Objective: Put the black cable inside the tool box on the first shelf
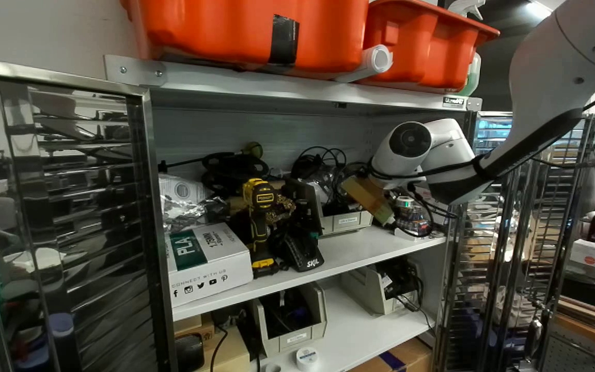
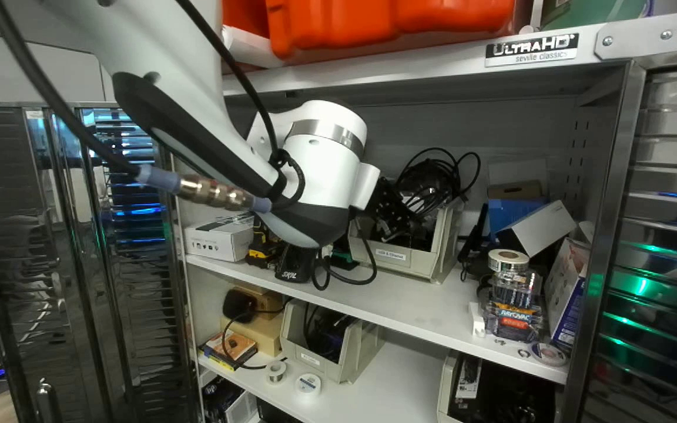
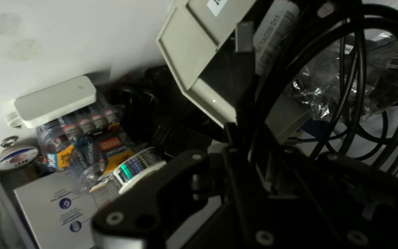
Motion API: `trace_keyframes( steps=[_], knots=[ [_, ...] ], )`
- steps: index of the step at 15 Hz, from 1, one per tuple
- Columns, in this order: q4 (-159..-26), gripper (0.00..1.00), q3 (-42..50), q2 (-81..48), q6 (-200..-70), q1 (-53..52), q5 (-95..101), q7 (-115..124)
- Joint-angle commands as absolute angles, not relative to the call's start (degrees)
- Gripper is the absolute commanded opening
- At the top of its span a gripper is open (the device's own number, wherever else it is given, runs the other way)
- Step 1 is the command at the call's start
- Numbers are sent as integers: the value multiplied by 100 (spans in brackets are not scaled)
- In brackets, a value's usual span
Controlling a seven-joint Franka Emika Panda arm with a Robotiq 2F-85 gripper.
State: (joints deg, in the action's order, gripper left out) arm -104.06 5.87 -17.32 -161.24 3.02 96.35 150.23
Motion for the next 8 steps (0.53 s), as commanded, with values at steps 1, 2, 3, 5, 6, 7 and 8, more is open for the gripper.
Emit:
trace_keyframes(
  steps=[1, 2, 3, 5, 6, 7, 8],
  knots=[
    [-9653, 9, 556, -2040, -16145, 280, 9764, 15363],
    [-9550, 9, 538, -2089, -16174, 286, 9686, 15340],
    [-9446, 9, 521, -2140, -16191, 289, 9639, 15328],
    [-9300, 9, 480, -2243, -16180, 285, 9570, 15255],
    [-9244, 9, 464, -2302, -16171, 288, 9551, 15219],
    [-9196, 9, 450, -2382, -16171, 296, 9541, 15187],
    [-9142, 9, 440, -2471, -16193, 306, 9554, 15175]
  ],
)
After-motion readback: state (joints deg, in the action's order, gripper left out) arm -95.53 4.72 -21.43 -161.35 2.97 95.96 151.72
